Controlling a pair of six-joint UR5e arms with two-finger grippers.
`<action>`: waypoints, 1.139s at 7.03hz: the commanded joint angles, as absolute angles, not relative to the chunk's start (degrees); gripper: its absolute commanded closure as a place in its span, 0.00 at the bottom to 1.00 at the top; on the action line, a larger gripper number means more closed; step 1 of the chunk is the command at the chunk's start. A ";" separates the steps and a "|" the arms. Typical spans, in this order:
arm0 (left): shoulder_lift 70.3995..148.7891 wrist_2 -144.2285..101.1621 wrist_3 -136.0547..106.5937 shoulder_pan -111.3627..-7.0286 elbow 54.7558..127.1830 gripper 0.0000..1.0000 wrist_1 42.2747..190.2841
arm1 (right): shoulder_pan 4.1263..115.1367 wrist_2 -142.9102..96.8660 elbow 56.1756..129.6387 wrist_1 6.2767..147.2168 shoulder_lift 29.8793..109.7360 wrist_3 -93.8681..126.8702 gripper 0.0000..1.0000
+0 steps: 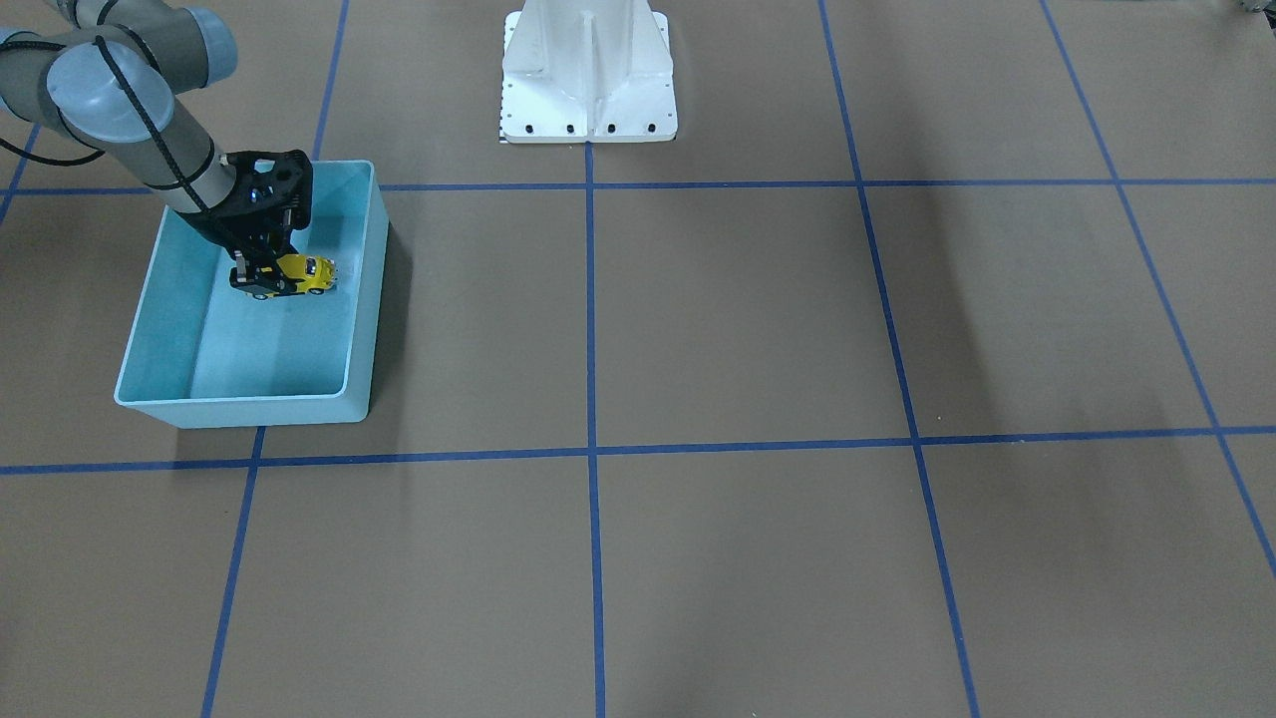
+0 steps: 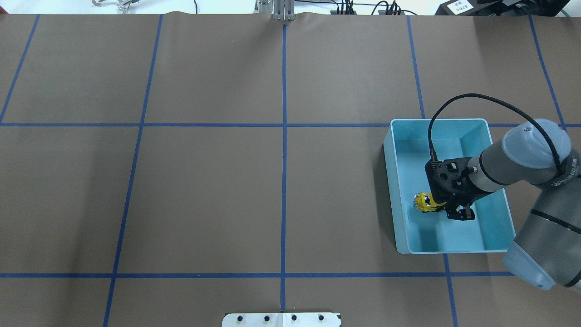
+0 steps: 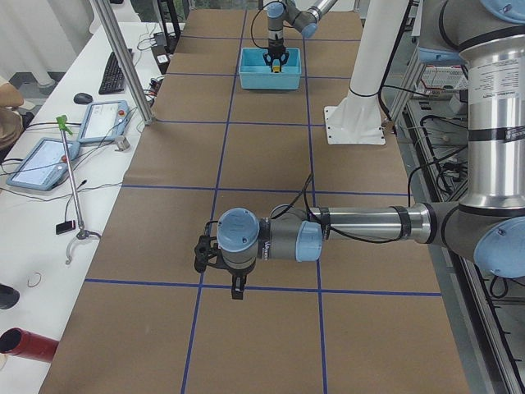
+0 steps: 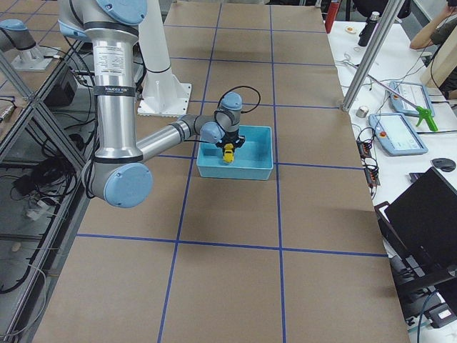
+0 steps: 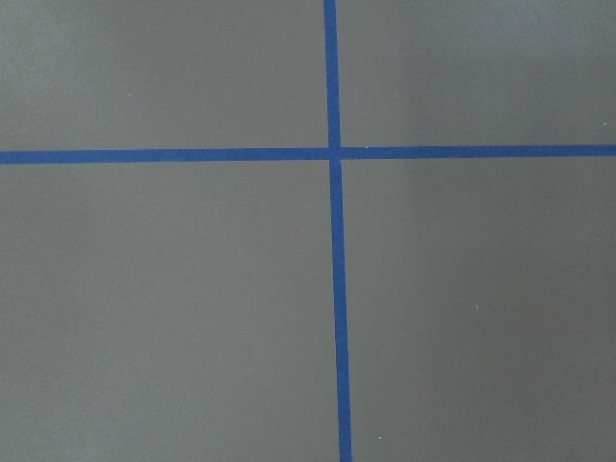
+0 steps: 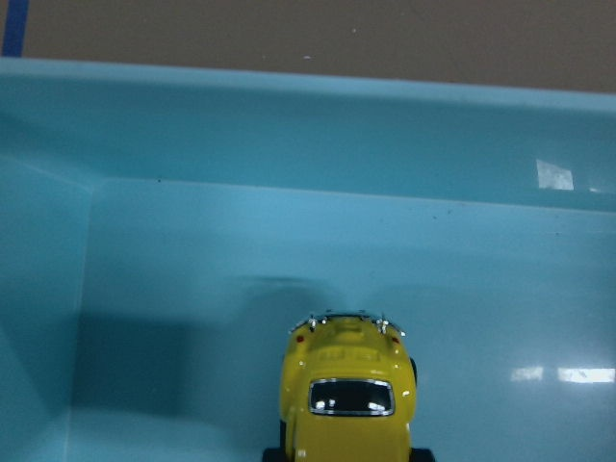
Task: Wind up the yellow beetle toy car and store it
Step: 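Lower the car into the bin and open the right gripper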
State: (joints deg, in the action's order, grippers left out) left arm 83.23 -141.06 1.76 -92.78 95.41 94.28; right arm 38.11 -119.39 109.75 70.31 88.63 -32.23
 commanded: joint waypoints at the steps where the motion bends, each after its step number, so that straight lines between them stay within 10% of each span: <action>1: 83.23 -141.15 1.76 -92.72 95.54 0.00 94.31 | 38.14 -119.97 111.17 69.88 88.68 -31.91 0.00; 8: 83.41 -141.15 1.76 -92.72 95.45 0.00 94.31 | 76.51 -136.47 120.68 95.55 87.37 2.66 0.00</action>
State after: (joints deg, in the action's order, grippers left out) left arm 83.38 -141.09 1.76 -92.72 95.45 94.31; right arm 69.93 -133.91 121.07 87.48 88.31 -4.77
